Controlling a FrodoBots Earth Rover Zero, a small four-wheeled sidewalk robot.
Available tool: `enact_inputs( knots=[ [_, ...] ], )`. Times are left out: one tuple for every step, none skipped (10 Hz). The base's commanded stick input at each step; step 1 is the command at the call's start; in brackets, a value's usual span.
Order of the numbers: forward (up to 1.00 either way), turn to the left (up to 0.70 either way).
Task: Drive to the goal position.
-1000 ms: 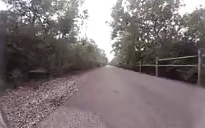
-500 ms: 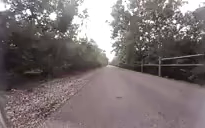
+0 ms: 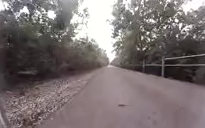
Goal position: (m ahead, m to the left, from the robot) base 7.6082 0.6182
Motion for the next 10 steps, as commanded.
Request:
enact_inputs(
  knots=[
    [0.7,0.0],
    [0.7,0.0],
    [0.7,0.0],
    [0.7,0.0],
    [0.7,0.0],
    [0.7,0.0],
    [0.7,0.0],
    [0.7,0.0],
    [0.7,0.0],
    [0.7,0.0]
  ],
)
